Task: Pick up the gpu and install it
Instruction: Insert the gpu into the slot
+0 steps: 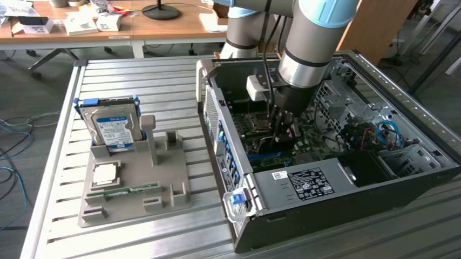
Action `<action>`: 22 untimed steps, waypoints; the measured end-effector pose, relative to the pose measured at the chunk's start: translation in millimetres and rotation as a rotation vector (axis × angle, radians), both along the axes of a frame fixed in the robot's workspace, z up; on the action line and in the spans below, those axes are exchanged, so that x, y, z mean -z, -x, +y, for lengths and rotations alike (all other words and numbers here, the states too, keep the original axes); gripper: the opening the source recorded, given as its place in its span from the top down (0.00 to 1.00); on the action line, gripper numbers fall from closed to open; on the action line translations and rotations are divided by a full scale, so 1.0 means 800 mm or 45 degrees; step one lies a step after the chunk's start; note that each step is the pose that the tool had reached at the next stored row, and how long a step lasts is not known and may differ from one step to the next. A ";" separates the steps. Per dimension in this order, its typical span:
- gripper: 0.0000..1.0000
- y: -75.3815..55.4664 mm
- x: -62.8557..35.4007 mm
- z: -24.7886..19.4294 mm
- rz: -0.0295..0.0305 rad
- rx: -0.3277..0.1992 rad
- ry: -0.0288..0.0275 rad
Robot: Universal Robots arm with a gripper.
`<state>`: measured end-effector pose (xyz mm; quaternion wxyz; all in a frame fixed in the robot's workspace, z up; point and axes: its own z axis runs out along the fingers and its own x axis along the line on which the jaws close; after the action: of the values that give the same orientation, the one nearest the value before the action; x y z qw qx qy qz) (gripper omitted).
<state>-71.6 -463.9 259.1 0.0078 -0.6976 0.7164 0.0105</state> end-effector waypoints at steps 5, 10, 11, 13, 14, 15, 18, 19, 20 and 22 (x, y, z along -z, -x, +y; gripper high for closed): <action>0.74 0.000 0.001 0.0005 -0.0002 0.000 -0.0005; 0.74 0.000 0.001 0.0007 0.0000 0.000 0.0001; 0.74 0.000 0.001 0.0007 -0.0001 0.000 0.0000; 0.74 0.001 0.001 0.0007 -0.0002 0.000 -0.0003; 0.74 0.002 0.001 0.0008 -0.0002 0.000 -0.0003; 0.74 0.002 0.001 0.0007 -0.0002 0.000 -0.0002; 0.74 0.003 0.001 0.0009 -0.0001 0.000 0.0000; 0.74 0.003 0.001 0.0009 -0.0001 0.000 -0.0001; 0.74 0.003 0.001 0.0009 -0.0001 0.000 -0.0001; 0.74 0.003 0.001 0.0013 -0.0001 0.000 -0.0001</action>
<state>-74.2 -462.9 258.2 0.0078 -0.6976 0.7164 0.0105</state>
